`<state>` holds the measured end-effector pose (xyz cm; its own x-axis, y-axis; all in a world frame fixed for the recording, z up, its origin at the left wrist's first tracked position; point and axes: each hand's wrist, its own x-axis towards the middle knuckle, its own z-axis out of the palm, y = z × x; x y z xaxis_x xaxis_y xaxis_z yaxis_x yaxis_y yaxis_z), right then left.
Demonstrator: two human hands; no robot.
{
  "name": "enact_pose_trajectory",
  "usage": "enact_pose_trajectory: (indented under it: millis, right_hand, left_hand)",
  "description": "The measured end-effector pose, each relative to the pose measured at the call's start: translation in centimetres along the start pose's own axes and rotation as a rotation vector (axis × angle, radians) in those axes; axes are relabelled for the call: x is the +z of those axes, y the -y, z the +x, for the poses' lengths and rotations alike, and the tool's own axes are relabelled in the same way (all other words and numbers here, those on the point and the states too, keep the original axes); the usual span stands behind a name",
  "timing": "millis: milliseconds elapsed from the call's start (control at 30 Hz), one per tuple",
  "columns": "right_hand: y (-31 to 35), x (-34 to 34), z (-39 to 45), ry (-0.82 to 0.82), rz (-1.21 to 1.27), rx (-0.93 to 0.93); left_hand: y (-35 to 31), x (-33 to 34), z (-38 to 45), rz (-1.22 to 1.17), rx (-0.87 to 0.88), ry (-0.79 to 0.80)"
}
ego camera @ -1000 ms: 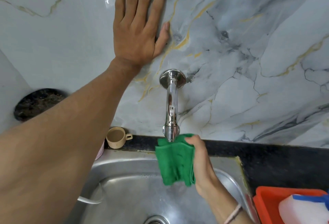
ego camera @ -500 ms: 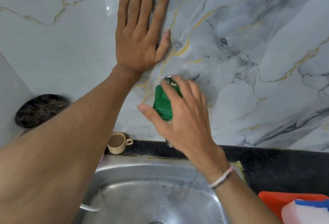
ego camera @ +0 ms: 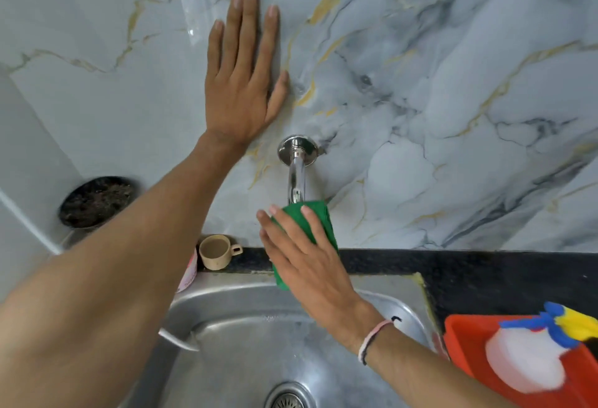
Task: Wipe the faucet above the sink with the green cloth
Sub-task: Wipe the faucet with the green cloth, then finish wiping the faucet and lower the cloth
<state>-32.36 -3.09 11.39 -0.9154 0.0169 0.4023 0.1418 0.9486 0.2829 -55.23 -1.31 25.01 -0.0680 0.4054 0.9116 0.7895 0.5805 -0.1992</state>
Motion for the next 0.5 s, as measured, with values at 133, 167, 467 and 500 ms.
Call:
enact_pose_trajectory:
  millis: [133,167,467,500]
  right_hand:
    - [0.6,-1.5,-4.5,0.056,0.592,0.103]
    - [0.4,-2.6,-5.8,0.067,0.883,0.223]
    - [-7.5,-9.7,-18.9,-0.095,1.847,1.004]
    - [-8.5,-10.0,-20.2,-0.083,1.852,1.107]
  left_hand:
    - [-2.4,-6.1,-3.9,-0.182,-0.067,0.210]
    - [-3.5,-7.8,-5.6,-0.259,-0.110,0.233]
    - [-19.8,-21.6,-16.2,-1.511,-0.959,1.048]
    - [-21.8,-22.5,-17.1,-1.630,-1.007,1.142]
